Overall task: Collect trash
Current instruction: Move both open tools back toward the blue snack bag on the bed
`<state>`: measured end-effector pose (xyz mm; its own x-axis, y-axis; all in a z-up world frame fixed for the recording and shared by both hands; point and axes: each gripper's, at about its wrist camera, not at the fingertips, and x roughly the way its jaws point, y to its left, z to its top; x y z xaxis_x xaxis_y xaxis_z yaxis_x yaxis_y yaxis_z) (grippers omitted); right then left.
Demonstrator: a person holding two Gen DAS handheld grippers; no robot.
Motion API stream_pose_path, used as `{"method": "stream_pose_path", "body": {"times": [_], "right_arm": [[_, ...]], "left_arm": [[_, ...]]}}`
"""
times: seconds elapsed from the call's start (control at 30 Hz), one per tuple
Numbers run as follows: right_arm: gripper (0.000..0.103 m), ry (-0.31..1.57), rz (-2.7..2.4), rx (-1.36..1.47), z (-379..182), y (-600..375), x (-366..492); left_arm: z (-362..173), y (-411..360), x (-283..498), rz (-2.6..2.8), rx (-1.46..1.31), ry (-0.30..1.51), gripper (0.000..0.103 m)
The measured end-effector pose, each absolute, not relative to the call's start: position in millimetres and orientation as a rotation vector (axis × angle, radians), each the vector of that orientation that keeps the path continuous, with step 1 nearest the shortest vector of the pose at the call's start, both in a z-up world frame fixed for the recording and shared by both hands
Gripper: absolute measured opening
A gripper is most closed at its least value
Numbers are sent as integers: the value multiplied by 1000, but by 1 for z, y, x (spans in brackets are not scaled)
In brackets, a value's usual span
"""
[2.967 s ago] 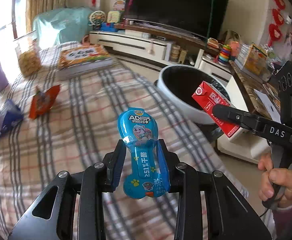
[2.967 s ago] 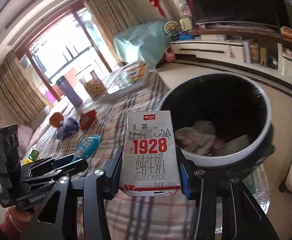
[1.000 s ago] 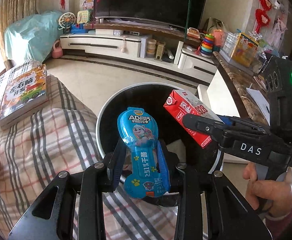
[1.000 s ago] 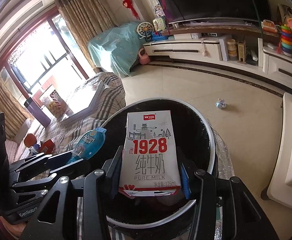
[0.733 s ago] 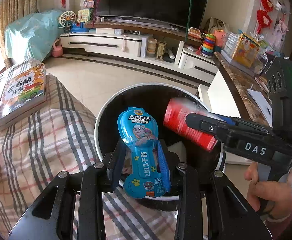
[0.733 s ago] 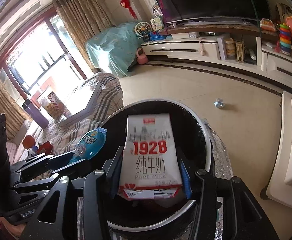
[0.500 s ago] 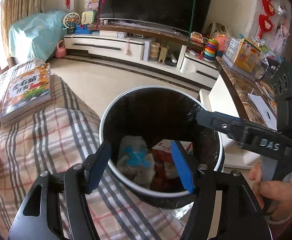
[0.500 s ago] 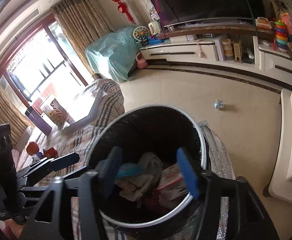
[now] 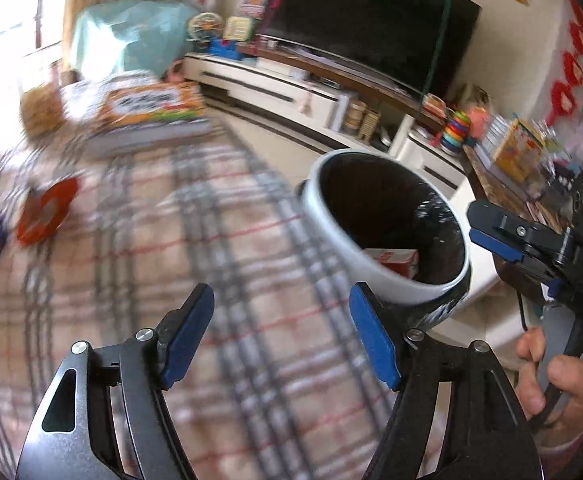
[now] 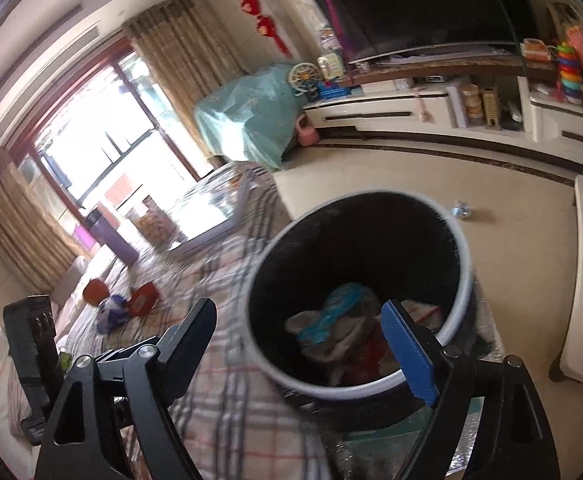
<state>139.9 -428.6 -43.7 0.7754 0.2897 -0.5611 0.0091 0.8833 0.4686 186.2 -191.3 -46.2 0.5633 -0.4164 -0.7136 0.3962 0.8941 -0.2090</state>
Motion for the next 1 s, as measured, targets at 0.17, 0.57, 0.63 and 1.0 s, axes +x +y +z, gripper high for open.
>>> {"method": "stream_pose_path", "body": {"times": [0.17,0.57,0.63,1.0], "right_arm": [[86,687,238,447,-44,-384,138],[86,750,350,391,-57,-298,148],[87,759,364,385,-59,-287,150],[87,807,444,343,-75,-221,173]], "left_arm": [[-50,-150,173,-410,-52,837,72],[-62,-49,157,-247,-167,832,73],[-65,-35,154,-216,-173,829,73],[-80,25,150,-91,-211,834,74]]}}
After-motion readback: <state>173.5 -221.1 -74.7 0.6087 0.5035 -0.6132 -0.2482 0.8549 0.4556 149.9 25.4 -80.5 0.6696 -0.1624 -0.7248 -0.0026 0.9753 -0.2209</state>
